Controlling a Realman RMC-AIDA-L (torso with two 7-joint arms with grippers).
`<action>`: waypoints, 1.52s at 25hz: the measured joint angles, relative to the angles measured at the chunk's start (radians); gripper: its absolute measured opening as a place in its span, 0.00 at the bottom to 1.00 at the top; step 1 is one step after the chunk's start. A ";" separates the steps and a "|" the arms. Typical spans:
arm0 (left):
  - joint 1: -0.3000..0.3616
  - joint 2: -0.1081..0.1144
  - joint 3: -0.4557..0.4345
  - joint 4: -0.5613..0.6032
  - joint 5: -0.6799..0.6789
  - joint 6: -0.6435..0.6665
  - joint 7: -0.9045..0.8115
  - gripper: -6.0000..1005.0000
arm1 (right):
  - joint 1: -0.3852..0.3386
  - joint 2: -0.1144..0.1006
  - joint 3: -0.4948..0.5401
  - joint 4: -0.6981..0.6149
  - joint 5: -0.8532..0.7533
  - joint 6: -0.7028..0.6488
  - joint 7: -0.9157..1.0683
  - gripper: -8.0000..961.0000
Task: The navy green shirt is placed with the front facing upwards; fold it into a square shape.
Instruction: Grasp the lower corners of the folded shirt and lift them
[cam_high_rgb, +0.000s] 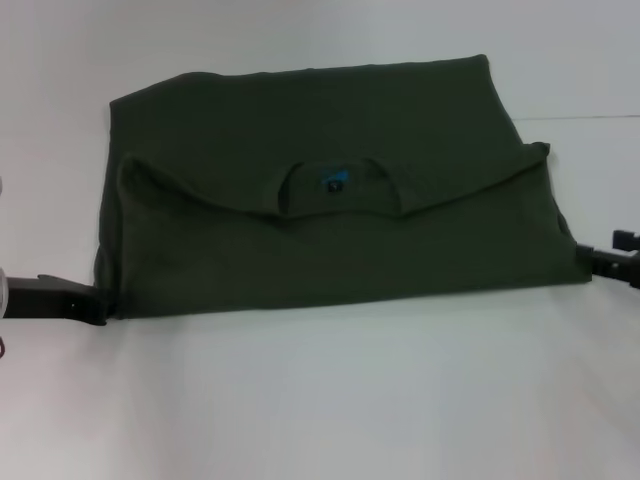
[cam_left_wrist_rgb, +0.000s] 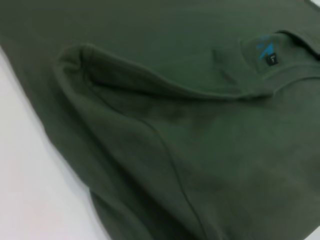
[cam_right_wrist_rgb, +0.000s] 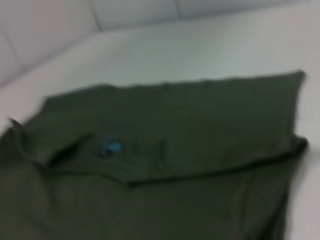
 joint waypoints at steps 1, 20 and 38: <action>0.000 0.000 0.000 0.001 -0.009 0.001 0.000 0.03 | 0.015 0.002 -0.002 0.016 -0.031 0.027 0.005 0.83; 0.001 -0.002 -0.001 0.010 -0.045 0.017 0.011 0.03 | 0.081 0.003 -0.007 0.117 -0.087 0.148 0.016 0.83; 0.001 -0.002 -0.002 0.012 -0.045 0.016 0.010 0.03 | 0.090 0.000 -0.006 0.126 -0.093 0.153 0.030 0.83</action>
